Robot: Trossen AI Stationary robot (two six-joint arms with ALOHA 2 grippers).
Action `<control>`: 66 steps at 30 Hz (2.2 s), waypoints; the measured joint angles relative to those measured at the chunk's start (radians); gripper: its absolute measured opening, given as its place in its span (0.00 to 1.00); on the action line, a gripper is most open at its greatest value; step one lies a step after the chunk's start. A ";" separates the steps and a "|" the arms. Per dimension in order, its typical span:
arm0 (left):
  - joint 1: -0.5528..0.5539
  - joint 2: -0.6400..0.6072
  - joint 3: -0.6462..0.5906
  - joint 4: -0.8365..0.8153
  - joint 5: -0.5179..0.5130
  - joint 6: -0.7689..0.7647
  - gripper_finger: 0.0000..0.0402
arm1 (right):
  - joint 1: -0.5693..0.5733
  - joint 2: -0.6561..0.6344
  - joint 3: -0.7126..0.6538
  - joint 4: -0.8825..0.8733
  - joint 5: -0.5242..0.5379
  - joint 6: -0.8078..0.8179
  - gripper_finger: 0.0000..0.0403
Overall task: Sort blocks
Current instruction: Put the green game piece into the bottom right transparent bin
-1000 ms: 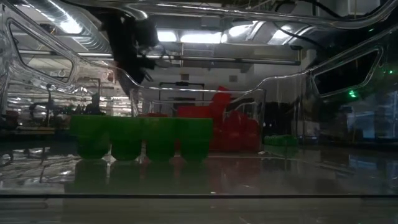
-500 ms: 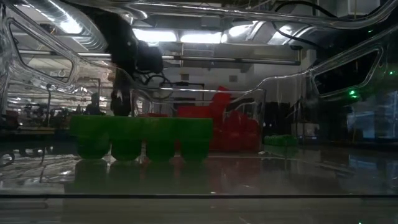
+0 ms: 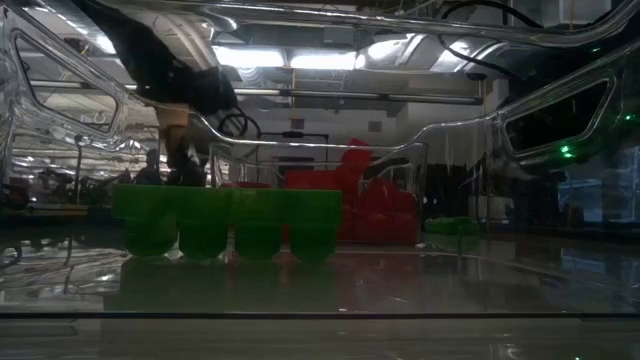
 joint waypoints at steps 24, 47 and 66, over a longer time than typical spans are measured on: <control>0.058 0.131 -0.040 0.268 -0.032 0.207 0.43 | 0.000 0.000 0.000 0.001 0.035 -0.006 0.78; 0.064 0.208 -0.036 0.401 -0.023 0.367 0.03 | 0.000 0.000 0.000 0.000 0.040 -0.007 0.78; -0.101 -0.049 -0.039 0.314 -0.134 0.306 0.00 | 0.000 0.000 0.000 0.001 0.038 -0.007 0.78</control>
